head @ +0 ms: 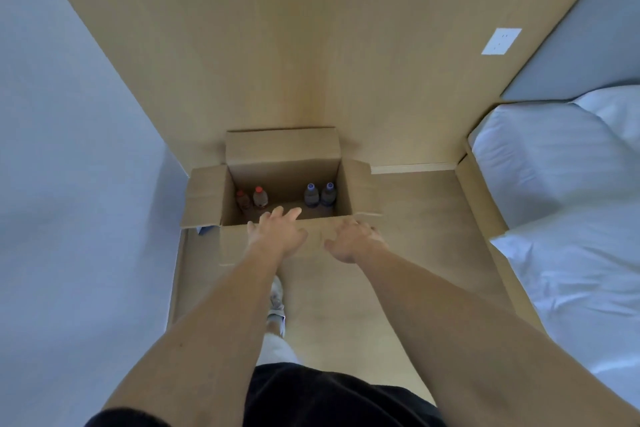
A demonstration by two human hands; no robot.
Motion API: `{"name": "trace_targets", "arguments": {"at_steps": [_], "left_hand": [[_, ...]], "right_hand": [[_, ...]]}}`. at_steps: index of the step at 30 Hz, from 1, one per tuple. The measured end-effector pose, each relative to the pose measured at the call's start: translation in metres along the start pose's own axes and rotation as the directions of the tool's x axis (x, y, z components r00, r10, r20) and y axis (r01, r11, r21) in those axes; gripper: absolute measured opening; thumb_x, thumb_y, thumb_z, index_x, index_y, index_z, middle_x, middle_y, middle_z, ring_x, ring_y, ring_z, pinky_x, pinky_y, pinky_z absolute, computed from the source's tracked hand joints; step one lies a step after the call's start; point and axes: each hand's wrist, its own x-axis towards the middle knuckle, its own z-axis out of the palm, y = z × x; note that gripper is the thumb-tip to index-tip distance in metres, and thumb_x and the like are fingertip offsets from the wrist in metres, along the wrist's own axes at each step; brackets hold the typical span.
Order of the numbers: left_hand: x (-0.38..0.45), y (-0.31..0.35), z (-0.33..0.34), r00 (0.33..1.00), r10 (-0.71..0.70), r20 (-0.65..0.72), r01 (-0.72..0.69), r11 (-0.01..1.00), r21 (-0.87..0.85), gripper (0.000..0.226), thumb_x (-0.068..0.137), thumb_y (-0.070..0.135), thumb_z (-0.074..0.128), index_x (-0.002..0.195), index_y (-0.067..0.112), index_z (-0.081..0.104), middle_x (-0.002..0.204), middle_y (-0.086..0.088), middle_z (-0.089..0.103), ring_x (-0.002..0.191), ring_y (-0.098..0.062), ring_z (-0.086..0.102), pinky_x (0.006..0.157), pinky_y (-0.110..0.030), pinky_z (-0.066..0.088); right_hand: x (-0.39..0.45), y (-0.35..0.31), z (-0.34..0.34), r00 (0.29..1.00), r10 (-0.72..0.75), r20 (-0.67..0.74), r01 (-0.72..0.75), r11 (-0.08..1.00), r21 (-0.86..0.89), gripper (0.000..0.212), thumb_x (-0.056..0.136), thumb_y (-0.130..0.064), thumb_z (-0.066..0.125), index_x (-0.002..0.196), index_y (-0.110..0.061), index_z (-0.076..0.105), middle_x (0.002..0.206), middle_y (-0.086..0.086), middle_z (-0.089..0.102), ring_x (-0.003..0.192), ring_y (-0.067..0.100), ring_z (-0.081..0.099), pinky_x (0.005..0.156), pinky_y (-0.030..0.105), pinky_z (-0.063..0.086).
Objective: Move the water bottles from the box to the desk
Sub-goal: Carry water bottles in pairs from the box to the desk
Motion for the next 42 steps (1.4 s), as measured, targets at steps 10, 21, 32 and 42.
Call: {"name": "trace_targets", "arguments": {"at_steps": [10,21,32,42], "left_hand": [[0.172,-0.043,-0.056,0.996,0.062,0.070,-0.061,0.998,-0.014,0.062,0.096,0.053,0.044,0.154,0.038,0.029,0.157,-0.001,0.033,0.142,-0.031,0.034,0.113,-0.058,0.028],[0.304,-0.059,-0.010,0.985,0.093,0.142,-0.093,0.996,-0.001,0.064,0.098,0.054,0.047,0.155,0.035,0.028,0.157,-0.003,0.036,0.141,-0.032,0.038,0.111,-0.058,0.033],[0.466,-0.079,0.141,0.982,0.024,0.188,-0.013,0.998,-0.058,0.070,0.095,0.057,0.053,0.155,0.036,0.024,0.157,-0.004,0.036,0.141,-0.033,0.037,0.111,-0.057,0.037],[0.577,-0.090,0.242,0.978,0.032,0.204,0.009,0.981,-0.196,0.081,0.093,0.055,0.061,0.159,0.032,0.019,0.161,-0.007,0.031,0.145,-0.033,0.033,0.116,-0.045,0.035]], "right_hand": [[0.148,-0.057,-0.051,0.996,0.086,0.033,-0.090,0.981,0.170,0.062,0.098,-0.051,0.041,0.155,-0.036,0.021,0.156,0.003,0.035,0.143,0.029,0.032,0.115,0.048,0.029],[0.294,-0.051,-0.020,0.988,0.151,0.029,-0.152,0.932,0.330,0.064,0.097,-0.050,0.049,0.154,-0.038,0.024,0.152,0.002,0.042,0.138,0.028,0.039,0.109,0.046,0.037],[0.477,0.006,0.099,0.939,0.341,-0.032,-0.270,0.795,0.543,0.060,0.097,-0.037,0.057,0.151,-0.033,0.032,0.142,0.004,0.049,0.128,0.028,0.050,0.096,0.042,0.048],[0.606,0.038,0.175,0.871,0.487,0.059,-0.352,0.537,0.767,0.078,0.097,-0.034,0.060,0.159,-0.031,0.013,0.158,0.007,0.033,0.140,0.031,0.039,0.110,0.038,0.036]]}}
